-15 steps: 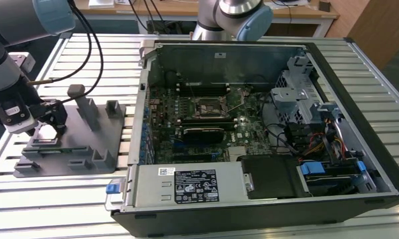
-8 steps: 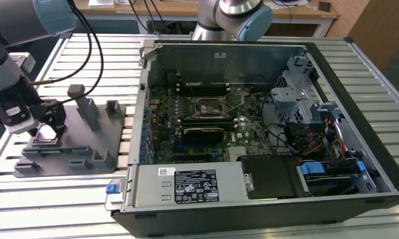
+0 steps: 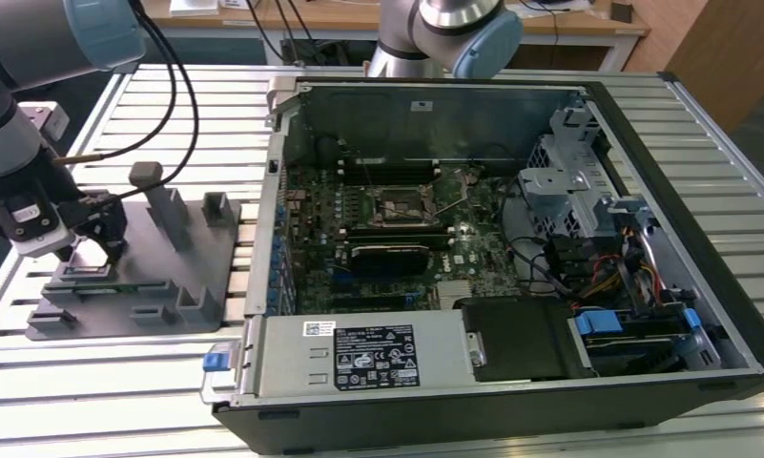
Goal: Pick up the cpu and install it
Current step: 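Pick up the cpu and move it towards the insertion slot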
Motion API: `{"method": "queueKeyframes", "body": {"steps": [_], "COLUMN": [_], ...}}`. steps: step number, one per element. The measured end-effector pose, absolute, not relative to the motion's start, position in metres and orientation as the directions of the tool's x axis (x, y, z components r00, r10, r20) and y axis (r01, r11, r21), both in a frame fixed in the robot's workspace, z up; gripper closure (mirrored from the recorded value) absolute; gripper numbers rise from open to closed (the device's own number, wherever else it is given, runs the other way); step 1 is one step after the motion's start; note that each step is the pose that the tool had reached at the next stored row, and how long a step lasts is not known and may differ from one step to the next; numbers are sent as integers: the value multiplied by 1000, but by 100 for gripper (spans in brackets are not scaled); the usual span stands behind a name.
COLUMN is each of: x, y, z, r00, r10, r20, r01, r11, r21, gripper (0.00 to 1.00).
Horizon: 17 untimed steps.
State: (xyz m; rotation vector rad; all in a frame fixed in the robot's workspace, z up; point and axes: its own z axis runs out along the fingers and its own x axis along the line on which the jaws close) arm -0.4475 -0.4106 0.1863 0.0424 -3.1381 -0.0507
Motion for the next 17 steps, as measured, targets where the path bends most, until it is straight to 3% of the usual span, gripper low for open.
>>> {"method": "queueKeyframes", "body": {"steps": [6,7,17], "x": [-449,-449,-449], "y": [-410,-410,-410], "z": [186,186,186], "r00": [-1000,-1000,-1000], "r10": [-27,-27,-27], "r20": [2,2,1], "r01": [-27,-27,-27], "r11": [999,999,999], "r21": [32,32,32], "gripper": [38,45,45]}}
